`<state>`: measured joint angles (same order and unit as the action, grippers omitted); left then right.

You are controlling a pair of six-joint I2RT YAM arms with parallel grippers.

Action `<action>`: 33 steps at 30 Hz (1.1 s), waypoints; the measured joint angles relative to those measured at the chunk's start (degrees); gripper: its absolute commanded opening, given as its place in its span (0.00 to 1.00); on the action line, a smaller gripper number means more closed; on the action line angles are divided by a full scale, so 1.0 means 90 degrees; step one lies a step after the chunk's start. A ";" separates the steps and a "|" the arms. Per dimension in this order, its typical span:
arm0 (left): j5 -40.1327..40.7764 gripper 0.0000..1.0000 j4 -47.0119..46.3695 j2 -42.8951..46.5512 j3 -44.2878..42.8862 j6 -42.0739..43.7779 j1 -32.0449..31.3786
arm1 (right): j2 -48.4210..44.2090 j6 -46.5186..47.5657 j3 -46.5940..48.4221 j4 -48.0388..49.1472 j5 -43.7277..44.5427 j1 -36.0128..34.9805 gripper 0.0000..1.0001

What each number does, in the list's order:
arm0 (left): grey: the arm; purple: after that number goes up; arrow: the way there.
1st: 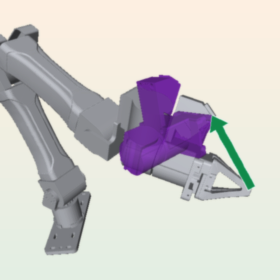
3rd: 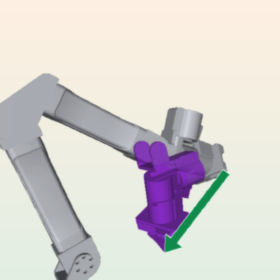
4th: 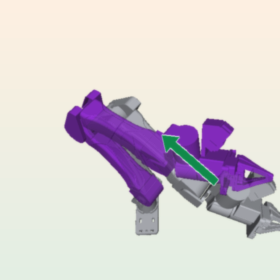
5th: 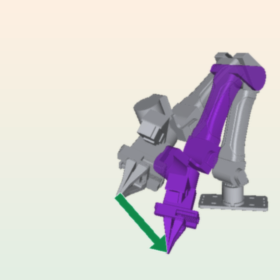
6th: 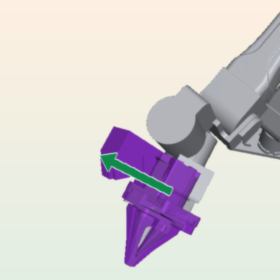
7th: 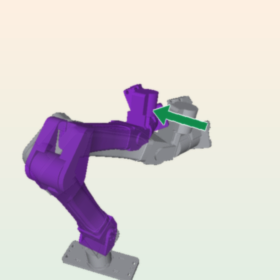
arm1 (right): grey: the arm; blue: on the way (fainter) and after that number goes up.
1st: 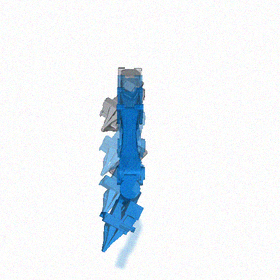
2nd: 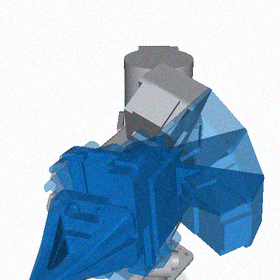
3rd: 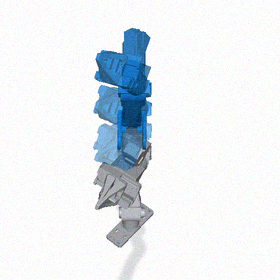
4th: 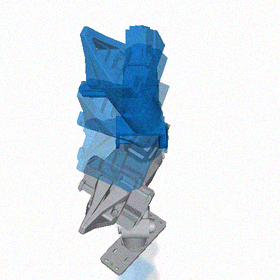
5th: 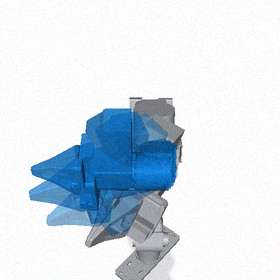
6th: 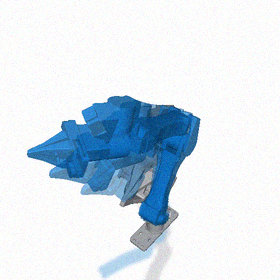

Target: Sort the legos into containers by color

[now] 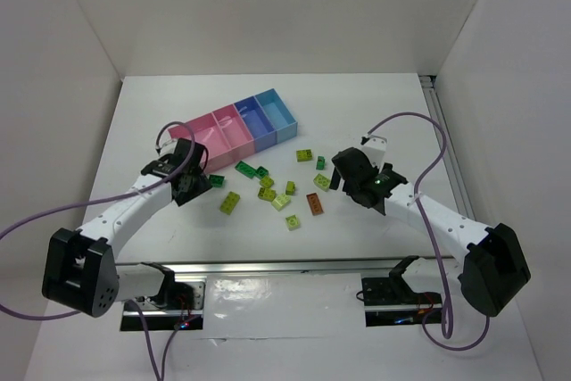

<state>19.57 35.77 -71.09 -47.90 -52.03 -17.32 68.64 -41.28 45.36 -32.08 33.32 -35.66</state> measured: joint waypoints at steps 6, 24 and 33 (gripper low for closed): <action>0.0080 0.60 -0.0223 -0.0381 0.0155 -0.0267 0.0639 | 0.0012 0.0051 0.0000 0.0002 -0.0044 -0.0005 1.00; 0.0129 0.75 -0.0894 -0.1528 0.0010 -0.0291 0.0874 | 0.0024 0.0053 -0.0104 -0.0015 -0.0070 -0.0066 1.00; 0.0238 0.69 -0.1001 -0.1766 -0.0267 -0.0304 0.0809 | 0.0148 0.0056 -0.0119 -0.0010 -0.0090 -0.0187 1.00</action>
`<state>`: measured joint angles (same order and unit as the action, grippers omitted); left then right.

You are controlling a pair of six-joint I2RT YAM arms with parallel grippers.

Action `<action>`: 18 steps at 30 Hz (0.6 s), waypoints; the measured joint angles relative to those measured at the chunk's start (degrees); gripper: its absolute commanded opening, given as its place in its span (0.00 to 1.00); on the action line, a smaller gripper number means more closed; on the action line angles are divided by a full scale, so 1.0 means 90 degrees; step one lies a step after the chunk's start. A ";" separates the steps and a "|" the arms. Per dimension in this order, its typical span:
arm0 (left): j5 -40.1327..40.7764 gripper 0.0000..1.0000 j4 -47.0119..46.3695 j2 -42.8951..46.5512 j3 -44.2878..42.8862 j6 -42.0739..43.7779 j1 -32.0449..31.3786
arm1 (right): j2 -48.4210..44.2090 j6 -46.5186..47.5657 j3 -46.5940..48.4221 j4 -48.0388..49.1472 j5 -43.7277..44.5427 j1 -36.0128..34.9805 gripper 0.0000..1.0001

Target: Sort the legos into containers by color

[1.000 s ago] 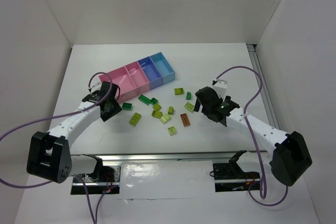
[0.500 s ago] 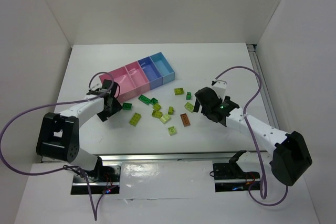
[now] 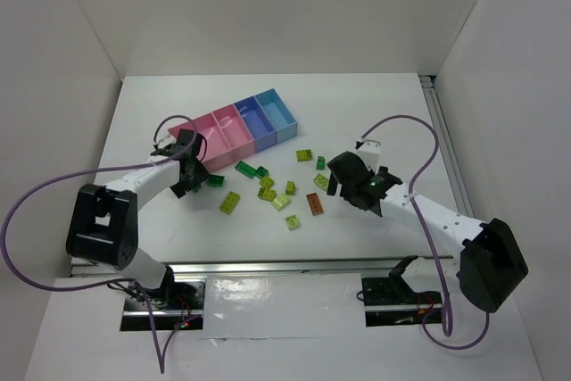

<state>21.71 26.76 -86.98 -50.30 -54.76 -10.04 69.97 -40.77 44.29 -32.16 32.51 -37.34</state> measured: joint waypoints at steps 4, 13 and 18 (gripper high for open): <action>0.0041 0.56 -0.0002 -0.0253 -0.0175 -0.0036 -0.0002 | 0.0083 0.0000 -0.0012 0.0002 -0.0019 -0.0002 1.00; 0.0051 0.36 0.0039 -0.0262 -0.0204 -0.0083 -0.0002 | 0.0114 0.0000 -0.0100 0.0002 -0.0032 -0.0002 1.00; 0.0053 0.32 0.0117 0.0415 -0.0204 0.0085 -0.0002 | 0.0114 0.0029 -0.0100 0.0000 -0.0032 -0.0002 1.00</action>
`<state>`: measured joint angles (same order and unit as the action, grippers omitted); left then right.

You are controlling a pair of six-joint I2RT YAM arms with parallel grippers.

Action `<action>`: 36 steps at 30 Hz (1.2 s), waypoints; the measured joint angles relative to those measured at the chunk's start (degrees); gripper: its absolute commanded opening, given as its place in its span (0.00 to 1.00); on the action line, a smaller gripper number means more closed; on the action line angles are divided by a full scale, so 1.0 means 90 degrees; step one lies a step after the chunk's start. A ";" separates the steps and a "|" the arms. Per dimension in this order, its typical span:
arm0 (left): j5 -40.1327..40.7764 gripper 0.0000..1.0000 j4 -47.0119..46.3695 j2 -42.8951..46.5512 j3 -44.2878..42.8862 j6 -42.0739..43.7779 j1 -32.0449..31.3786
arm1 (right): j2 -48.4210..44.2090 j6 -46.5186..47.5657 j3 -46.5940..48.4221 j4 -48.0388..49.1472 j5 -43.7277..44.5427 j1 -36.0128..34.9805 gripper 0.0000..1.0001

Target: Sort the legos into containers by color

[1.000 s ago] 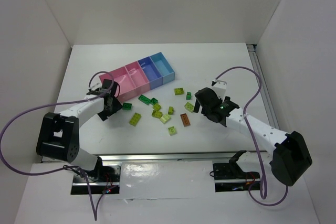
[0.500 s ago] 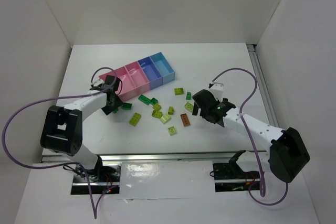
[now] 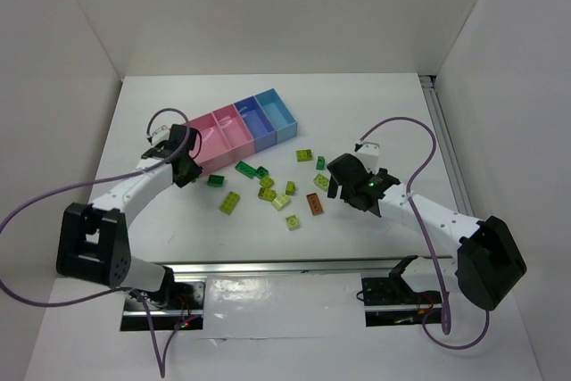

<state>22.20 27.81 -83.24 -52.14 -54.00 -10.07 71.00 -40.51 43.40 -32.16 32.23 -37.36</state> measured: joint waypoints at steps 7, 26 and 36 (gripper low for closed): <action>0.0000 0.32 0.0160 0.1180 -0.0005 0.0308 -0.0044 | 0.0000 0.0002 0.0000 0.0000 -0.0007 -0.0044 1.00; -0.0138 0.92 0.0386 -0.0903 -0.2552 0.0750 -0.0114 | 0.0000 0.0017 0.0097 -0.0005 -0.0053 -0.0102 1.00; 0.0068 0.89 0.0551 -0.1141 -0.2601 0.1003 -0.0539 | 0.0051 0.0015 0.0102 -0.0002 -0.0010 -0.0114 1.00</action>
<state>22.81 32.77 -93.51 -75.55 -44.97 -14.92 71.46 -40.38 44.31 -32.18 32.14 -38.39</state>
